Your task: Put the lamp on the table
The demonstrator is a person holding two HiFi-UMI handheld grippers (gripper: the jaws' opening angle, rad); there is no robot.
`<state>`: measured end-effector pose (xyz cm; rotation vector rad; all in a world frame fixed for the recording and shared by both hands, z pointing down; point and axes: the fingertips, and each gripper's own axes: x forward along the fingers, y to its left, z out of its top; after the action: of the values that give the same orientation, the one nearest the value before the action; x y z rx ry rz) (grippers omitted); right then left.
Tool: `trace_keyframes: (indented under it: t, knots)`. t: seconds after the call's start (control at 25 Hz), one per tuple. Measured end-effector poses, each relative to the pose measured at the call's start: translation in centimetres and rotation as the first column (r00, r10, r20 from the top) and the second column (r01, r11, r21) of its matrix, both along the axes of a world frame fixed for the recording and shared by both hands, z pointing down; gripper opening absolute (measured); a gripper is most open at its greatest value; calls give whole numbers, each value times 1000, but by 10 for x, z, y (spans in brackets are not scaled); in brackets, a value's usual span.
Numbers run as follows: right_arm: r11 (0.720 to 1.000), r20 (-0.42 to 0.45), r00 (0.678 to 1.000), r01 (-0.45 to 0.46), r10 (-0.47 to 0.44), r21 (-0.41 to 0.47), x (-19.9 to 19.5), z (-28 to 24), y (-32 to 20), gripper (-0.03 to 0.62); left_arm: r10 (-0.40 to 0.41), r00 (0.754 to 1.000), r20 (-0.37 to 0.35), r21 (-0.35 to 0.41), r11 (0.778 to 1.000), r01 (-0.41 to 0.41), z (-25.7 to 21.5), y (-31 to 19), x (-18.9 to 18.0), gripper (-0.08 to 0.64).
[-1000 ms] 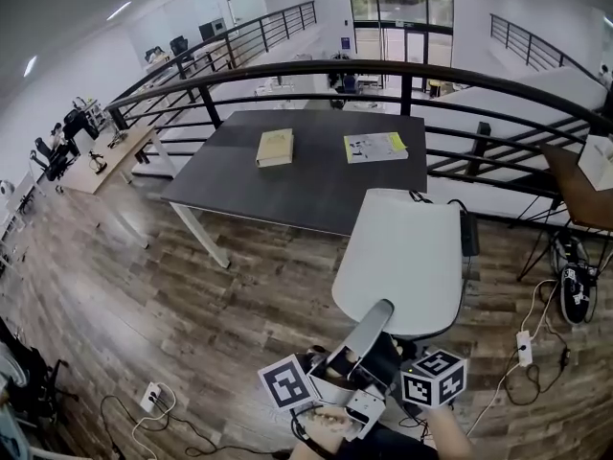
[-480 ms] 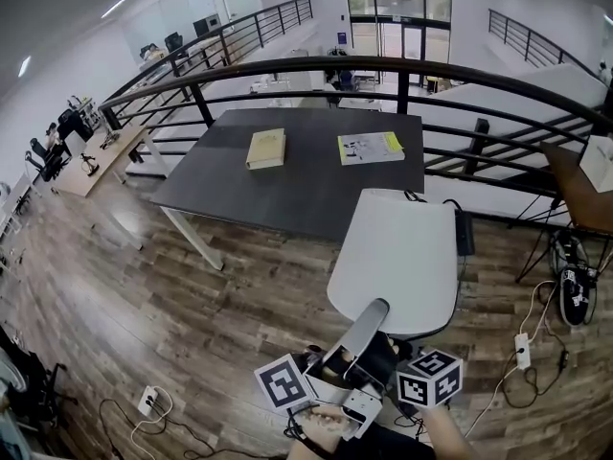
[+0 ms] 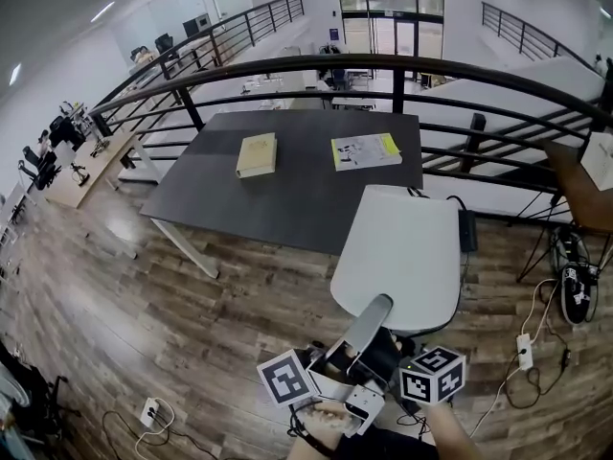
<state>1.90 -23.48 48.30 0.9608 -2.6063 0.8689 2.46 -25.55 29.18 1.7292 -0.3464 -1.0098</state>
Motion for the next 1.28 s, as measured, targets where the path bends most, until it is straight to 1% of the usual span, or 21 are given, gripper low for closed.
trace_keyframes:
  t: [0.36,0.64,0.96,1.28]
  knots:
    - [998,-20,998,-61,61,-13,4,5,-83,189,66,998,-8,-13,998,-67,5,-83,4,17]
    - [996,-26,996,-90,89,-20,-19,8,-157,189,100,995,-5,-16,995,-100,8,-156,-16,17]
    - [993,-30,994,-110,109,-32,-30,10,-243,189,117,993,-14,-38,992,-117,11,-246,-30,17]
    - [990,-52,989,-138,136,-26,-40,10,-302,189,148,989,-29,-35,988,-149,11,-304,-43,18]
